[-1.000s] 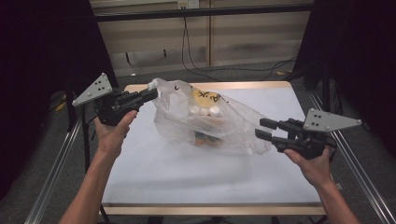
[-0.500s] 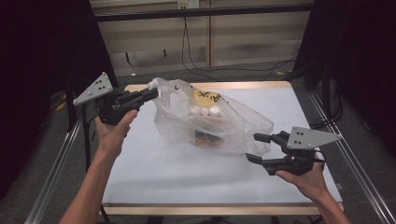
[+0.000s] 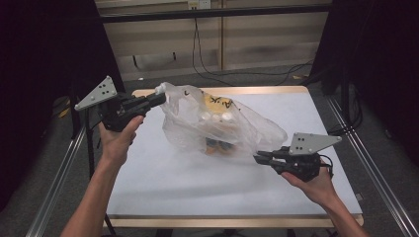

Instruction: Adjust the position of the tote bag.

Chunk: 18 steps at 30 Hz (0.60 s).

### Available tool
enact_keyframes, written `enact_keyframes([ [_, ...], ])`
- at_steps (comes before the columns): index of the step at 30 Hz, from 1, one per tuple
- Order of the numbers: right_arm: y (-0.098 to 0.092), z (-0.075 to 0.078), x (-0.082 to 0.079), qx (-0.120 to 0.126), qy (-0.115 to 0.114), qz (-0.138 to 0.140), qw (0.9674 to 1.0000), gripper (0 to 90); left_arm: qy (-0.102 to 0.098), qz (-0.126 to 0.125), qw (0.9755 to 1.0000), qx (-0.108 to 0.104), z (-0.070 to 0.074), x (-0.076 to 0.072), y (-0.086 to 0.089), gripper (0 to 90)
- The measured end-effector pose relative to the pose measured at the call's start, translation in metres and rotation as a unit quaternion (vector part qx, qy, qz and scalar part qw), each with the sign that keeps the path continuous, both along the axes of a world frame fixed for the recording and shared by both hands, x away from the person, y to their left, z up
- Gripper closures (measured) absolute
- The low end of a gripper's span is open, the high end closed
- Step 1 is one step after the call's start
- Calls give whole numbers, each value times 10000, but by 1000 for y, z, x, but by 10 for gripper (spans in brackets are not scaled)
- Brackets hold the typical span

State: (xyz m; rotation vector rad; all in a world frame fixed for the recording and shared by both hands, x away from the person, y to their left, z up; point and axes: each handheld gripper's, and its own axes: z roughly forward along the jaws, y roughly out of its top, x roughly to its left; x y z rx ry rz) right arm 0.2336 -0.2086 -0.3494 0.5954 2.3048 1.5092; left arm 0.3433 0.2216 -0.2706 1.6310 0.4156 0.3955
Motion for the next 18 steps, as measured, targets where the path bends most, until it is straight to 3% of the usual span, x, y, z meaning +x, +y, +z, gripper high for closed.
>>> enact_keyframes([
  [8,-13,40,12,604,-419,-155,9972,893,6,46,10000,-25,2,3,5,886],
  [9,-16,52,17,802,-595,-226,9947,895,-1,71,10000,-59,3,3,5,886],
  [11,-18,58,19,886,-658,-285,9935,895,-13,65,10000,-4,4,3,7,886],
  [13,-23,73,28,1146,-846,-498,9886,896,-23,142,9999,-20,5,3,10,886],
  [18,-29,99,46,1327,-997,-910,9819,898,-18,243,9997,11,8,6,20,886],
])
